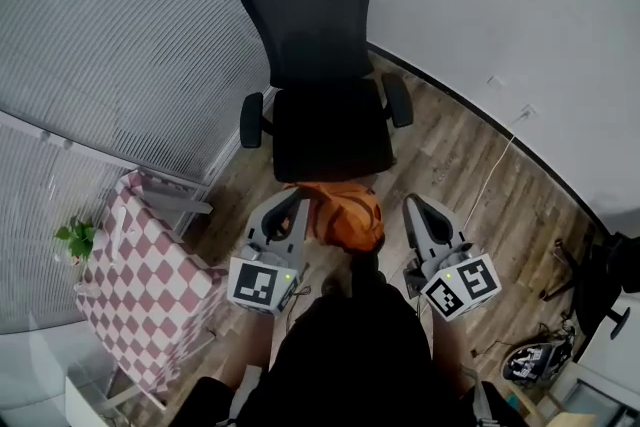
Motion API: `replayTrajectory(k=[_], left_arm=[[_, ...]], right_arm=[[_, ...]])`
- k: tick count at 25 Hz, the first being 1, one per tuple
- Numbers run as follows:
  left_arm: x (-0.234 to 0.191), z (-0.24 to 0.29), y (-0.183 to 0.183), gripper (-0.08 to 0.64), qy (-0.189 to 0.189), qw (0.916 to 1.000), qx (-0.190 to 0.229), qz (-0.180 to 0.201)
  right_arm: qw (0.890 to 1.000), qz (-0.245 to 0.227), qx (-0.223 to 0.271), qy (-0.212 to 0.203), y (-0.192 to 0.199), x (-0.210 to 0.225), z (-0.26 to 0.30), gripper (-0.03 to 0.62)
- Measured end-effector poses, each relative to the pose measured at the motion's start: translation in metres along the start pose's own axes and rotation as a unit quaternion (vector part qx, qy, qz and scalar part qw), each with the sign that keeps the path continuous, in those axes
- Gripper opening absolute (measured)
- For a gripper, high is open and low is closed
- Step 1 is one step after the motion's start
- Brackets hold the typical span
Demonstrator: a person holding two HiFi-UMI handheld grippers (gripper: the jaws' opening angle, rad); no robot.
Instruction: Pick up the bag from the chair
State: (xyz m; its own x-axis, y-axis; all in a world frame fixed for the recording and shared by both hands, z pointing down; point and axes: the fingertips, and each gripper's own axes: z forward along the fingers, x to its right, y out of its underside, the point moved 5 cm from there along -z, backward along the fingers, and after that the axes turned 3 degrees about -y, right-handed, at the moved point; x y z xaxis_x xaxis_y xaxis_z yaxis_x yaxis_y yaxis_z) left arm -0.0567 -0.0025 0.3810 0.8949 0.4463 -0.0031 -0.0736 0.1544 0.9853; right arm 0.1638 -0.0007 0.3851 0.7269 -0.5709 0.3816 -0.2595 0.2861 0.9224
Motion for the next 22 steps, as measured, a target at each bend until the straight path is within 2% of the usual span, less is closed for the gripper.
replayTrajectory(k=[9, 15, 22], left_arm=[[0.011, -0.09, 0.015, 0.035, 0.004, 0.9999, -0.002, -0.01], [0.009, -0.162, 0.021, 0.035, -0.009, 0.9996, 0.012, -0.024], [-0.001, -0.229, 0.005, 0.035, -0.024, 0.9984, 0.038, -0.032]], right_arm=[[0.999, -0.021, -0.018, 0.036, 0.038, -0.06, -0.07, 0.02], [0.998, -0.056, -0.019, 0.024, 0.042, -0.107, -0.094, 0.02], [0.996, -0.087, -0.006, -0.009, 0.033, -0.155, -0.104, 0.02]])
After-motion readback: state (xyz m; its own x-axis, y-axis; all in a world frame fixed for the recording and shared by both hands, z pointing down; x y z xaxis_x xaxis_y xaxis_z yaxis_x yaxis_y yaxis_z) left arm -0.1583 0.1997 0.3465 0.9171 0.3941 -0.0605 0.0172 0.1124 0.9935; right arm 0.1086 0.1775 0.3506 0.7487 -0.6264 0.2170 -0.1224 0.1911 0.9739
